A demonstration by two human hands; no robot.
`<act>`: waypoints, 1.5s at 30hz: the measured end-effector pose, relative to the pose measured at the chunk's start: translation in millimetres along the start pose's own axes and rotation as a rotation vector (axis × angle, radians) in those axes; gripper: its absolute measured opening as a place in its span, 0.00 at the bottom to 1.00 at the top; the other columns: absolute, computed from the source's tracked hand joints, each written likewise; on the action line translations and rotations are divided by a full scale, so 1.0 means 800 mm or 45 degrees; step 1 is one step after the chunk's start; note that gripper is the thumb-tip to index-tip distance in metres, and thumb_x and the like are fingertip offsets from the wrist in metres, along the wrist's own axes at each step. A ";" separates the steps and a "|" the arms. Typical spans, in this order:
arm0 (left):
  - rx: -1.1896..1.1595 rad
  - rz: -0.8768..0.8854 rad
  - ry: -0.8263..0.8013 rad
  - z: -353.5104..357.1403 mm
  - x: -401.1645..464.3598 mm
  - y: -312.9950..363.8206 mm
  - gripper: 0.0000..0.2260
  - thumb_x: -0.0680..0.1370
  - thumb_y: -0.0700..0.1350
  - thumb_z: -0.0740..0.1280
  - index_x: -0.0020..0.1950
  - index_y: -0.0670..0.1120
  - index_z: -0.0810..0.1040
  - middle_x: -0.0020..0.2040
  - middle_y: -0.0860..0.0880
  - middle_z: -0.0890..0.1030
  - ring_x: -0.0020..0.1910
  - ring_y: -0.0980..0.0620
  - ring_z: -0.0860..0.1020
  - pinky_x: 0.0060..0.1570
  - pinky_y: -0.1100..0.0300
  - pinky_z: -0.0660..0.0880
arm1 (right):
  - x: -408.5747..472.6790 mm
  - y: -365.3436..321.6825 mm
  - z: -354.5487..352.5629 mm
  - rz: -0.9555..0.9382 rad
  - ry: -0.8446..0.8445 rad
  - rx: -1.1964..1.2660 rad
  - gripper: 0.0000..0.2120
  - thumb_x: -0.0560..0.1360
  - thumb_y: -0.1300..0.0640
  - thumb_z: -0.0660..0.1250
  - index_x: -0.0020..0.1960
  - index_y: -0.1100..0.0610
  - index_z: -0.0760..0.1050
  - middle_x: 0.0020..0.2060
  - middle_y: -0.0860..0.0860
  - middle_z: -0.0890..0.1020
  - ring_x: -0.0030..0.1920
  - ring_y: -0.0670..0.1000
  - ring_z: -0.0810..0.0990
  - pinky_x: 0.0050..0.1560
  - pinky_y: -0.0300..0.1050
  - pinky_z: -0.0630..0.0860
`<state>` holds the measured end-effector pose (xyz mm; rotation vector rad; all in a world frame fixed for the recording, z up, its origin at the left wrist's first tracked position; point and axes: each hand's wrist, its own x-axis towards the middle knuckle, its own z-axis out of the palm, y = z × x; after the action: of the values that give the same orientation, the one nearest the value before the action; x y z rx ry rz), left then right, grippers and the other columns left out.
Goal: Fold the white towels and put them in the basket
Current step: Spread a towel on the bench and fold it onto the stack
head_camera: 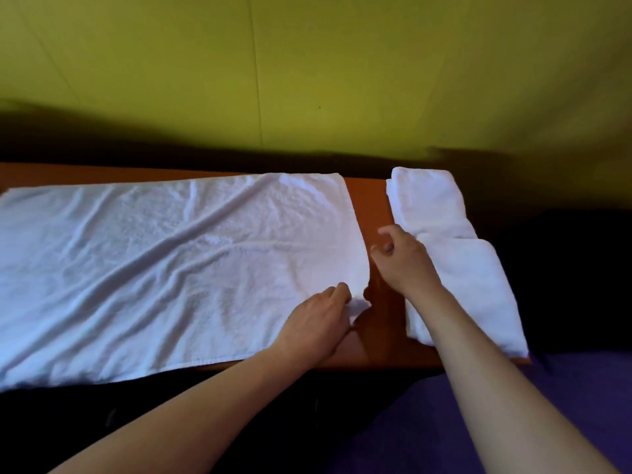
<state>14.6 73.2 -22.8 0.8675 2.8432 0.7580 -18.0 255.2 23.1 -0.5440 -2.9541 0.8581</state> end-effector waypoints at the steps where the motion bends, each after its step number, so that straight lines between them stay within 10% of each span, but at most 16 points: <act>1: -0.145 -0.068 -0.010 -0.008 -0.002 -0.002 0.14 0.83 0.56 0.59 0.53 0.45 0.70 0.51 0.45 0.82 0.48 0.40 0.80 0.41 0.50 0.73 | 0.019 -0.006 0.007 0.055 -0.028 0.011 0.21 0.80 0.48 0.63 0.70 0.53 0.71 0.63 0.54 0.79 0.63 0.58 0.77 0.61 0.49 0.73; 9: -0.813 -0.257 0.048 -0.084 -0.029 -0.012 0.11 0.80 0.56 0.64 0.48 0.50 0.70 0.43 0.56 0.83 0.36 0.53 0.80 0.37 0.56 0.76 | 0.125 -0.061 0.057 0.425 -0.140 0.540 0.27 0.75 0.38 0.65 0.60 0.59 0.81 0.61 0.57 0.81 0.62 0.59 0.79 0.60 0.49 0.73; 16: -0.746 -0.315 0.111 -0.107 -0.031 -0.033 0.07 0.83 0.46 0.59 0.46 0.50 0.64 0.30 0.56 0.73 0.30 0.58 0.71 0.32 0.62 0.66 | 0.188 -0.086 0.091 0.494 -0.136 0.656 0.14 0.75 0.53 0.67 0.56 0.61 0.79 0.56 0.58 0.82 0.50 0.55 0.81 0.39 0.44 0.75; 20: -0.882 -0.449 0.172 -0.113 -0.015 -0.043 0.04 0.83 0.42 0.57 0.48 0.48 0.68 0.39 0.61 0.76 0.38 0.69 0.75 0.38 0.75 0.67 | 0.216 -0.087 0.082 0.419 -0.018 0.610 0.22 0.74 0.47 0.63 0.61 0.60 0.79 0.59 0.54 0.80 0.56 0.54 0.79 0.53 0.46 0.74; 24: -1.051 -0.475 0.217 -0.118 0.013 -0.031 0.05 0.84 0.45 0.56 0.51 0.47 0.69 0.45 0.56 0.79 0.43 0.57 0.77 0.49 0.57 0.73 | 0.248 -0.084 0.035 0.513 0.195 0.474 0.24 0.79 0.50 0.56 0.64 0.66 0.76 0.65 0.64 0.77 0.66 0.62 0.76 0.63 0.50 0.72; 28: -1.057 -0.479 0.121 -0.125 0.039 0.006 0.16 0.80 0.59 0.64 0.46 0.51 0.62 0.35 0.53 0.72 0.31 0.56 0.70 0.32 0.58 0.66 | 0.255 -0.069 -0.028 0.652 0.385 0.698 0.21 0.82 0.53 0.57 0.72 0.62 0.69 0.69 0.59 0.74 0.69 0.59 0.74 0.35 0.32 0.74; 37: -1.139 -0.408 0.238 -0.133 0.011 0.035 0.13 0.83 0.52 0.58 0.45 0.45 0.71 0.38 0.45 0.79 0.39 0.48 0.78 0.41 0.50 0.75 | 0.224 -0.069 -0.080 0.486 0.435 0.907 0.25 0.77 0.47 0.67 0.69 0.60 0.74 0.65 0.54 0.79 0.60 0.53 0.79 0.61 0.48 0.76; 45: -1.143 -0.512 0.402 -0.173 -0.052 -0.037 0.21 0.82 0.56 0.56 0.37 0.42 0.67 0.32 0.43 0.73 0.34 0.43 0.77 0.39 0.43 0.79 | 0.200 -0.202 -0.036 0.238 0.266 1.076 0.21 0.80 0.50 0.63 0.70 0.57 0.74 0.64 0.51 0.78 0.61 0.51 0.78 0.61 0.47 0.75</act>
<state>6.1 -31.0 81.3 0.0440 2.2967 1.9592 -217.1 196.1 119.7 -0.7663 -2.0820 1.7739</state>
